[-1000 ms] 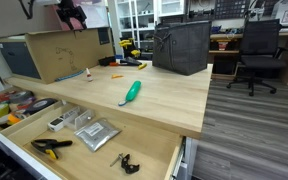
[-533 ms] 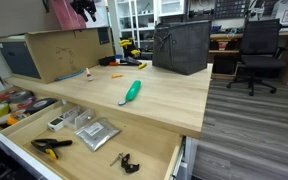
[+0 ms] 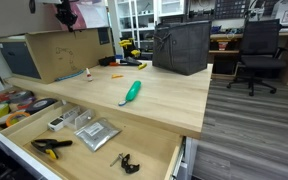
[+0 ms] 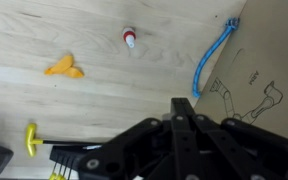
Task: Pick up the orange masking tape and put it inside the top left drawer
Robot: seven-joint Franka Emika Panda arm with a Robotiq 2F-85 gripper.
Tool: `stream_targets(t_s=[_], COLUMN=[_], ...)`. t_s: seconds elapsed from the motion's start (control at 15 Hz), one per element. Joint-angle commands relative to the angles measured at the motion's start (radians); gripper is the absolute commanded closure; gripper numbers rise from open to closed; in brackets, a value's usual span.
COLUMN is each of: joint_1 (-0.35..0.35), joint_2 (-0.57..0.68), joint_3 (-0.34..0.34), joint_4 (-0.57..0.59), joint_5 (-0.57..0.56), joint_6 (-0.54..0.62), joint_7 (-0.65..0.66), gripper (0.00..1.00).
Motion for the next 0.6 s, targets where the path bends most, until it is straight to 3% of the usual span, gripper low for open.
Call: stream_targets(t_s=[0.0,0.53], joint_1=[0.049,0.11], joint_2=[-0.063,-0.275], joint_3=[0.01,0.044], joint_4=[-0.137,-0.527], joint_5=[-0.065,-0.169], joint_6=[0.015,0.193], joint_7=[-0.063,-0.194], gripper=[0.88,0.28])
